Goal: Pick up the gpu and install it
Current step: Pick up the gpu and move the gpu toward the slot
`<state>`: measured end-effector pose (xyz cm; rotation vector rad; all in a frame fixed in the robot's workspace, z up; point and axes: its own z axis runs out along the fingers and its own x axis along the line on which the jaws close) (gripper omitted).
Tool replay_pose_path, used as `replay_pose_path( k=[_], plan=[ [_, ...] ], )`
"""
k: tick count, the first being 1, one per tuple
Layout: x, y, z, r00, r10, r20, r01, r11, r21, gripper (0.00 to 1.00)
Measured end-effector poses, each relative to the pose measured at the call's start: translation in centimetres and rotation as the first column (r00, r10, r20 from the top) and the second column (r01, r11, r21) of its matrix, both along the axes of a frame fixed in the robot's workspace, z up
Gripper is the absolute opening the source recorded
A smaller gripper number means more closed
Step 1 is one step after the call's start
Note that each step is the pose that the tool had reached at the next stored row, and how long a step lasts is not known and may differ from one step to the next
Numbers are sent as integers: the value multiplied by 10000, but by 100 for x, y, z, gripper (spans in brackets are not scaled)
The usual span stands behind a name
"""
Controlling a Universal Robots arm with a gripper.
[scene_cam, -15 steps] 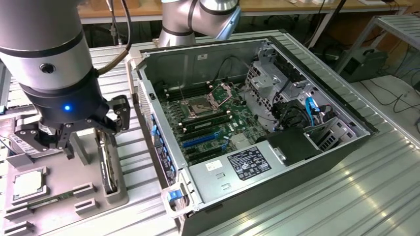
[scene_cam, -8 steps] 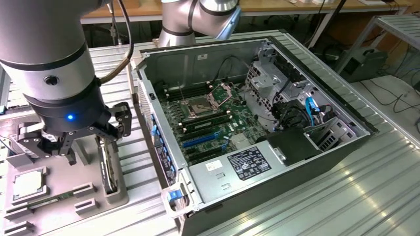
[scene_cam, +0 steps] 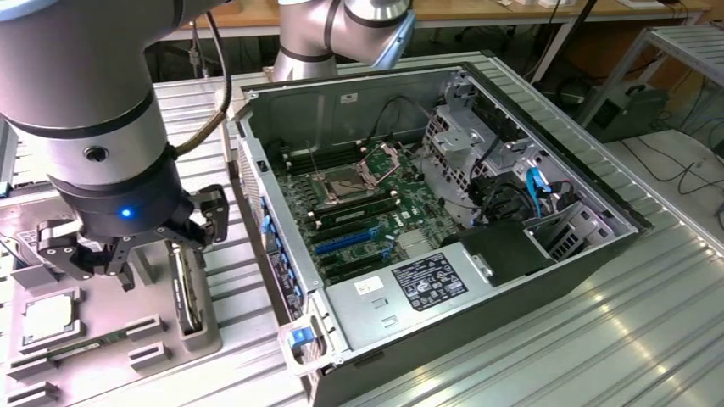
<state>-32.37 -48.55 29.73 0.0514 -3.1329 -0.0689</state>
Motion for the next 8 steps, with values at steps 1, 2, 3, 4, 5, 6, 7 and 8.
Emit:
replay_pose_path(
  k=[1,2,3,4,5,6,7,8],
  plan=[
    [0,-4,-12,10000,0,0,0,10000,0,72],
    [0,-8,-25,10000,-1,2,1,10000,2,72],
    [0,-12,-37,10000,-1,1,1,10000,1,72],
    [0,-17,-48,10000,-1,0,1,10000,0,72],
    [-1,-21,-66,10000,-2,1,2,10000,1,72],
    [-1,-22,-74,10000,-2,2,2,10000,2,72],
    [-1,-22,-83,10000,-1,1,1,10000,1,72],
    [0,-19,-99,10000,-1,0,1,10000,-1,72]
  ],
)
